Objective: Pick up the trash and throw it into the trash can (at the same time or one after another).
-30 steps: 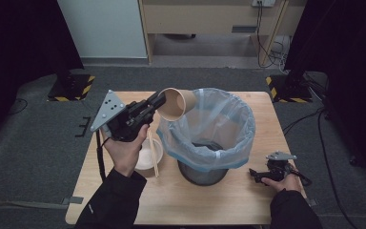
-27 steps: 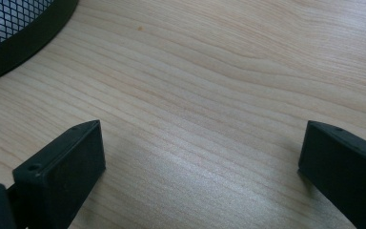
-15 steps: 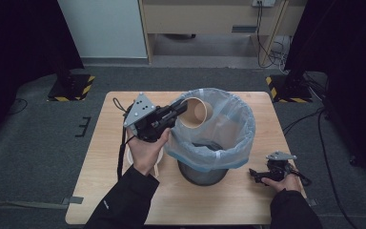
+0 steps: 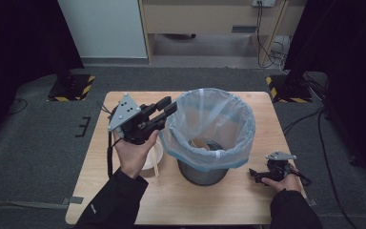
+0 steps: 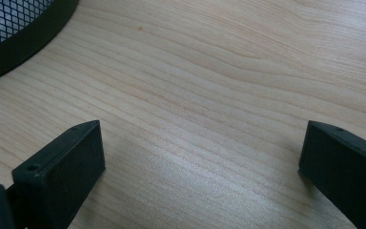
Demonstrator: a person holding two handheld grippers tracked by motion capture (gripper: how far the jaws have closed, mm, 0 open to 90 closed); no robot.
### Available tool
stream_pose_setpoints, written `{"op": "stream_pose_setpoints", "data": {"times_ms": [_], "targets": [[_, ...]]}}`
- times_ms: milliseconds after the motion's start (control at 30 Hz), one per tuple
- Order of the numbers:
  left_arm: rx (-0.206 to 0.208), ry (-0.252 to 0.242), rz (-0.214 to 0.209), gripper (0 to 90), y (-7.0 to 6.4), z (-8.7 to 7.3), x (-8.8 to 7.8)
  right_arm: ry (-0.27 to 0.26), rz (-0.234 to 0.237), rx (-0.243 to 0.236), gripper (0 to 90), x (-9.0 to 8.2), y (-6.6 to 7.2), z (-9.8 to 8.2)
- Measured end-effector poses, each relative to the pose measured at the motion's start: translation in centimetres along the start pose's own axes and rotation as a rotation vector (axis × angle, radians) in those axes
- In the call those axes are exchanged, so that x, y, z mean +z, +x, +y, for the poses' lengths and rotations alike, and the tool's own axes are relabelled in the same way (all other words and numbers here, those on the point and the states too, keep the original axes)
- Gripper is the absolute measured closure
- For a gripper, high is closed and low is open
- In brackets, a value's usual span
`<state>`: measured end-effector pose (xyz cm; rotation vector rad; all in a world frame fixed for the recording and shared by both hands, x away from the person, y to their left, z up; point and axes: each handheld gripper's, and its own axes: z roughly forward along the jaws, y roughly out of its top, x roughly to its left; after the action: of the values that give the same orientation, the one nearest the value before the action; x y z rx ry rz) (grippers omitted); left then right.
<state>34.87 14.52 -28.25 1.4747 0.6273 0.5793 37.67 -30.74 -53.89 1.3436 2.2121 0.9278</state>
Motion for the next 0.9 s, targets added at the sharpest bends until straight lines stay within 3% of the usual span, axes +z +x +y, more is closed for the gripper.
{"op": "stream_pose_setpoints", "data": {"times_ms": [167,400,533,700,900], "targets": [[0.017,0.003,0.048,65.8,1.1,-0.2,-2.2,0.0,0.001,-0.002,1.7,0.0,0.0,0.0],[-0.015,0.027,0.12,55.7,3.0,-1.6,-4.3,0.0,0.002,-0.003,1.7,0.0,0.0,0.0],[-0.03,0.056,0.175,49.1,4.1,-3.3,-5.3,0.002,0.004,-0.004,1.7,0.0,0.0,0.0],[-0.049,0.087,0.215,43.8,5.1,-5.0,-5.8,0.003,0.004,0.001,1.7,0.0,0.0,0.0],[-0.08,0.153,0.268,36.7,6.4,-8.1,-6.4,0.003,0.004,0.001,1.7,0.0,0.0,0.0]]}}
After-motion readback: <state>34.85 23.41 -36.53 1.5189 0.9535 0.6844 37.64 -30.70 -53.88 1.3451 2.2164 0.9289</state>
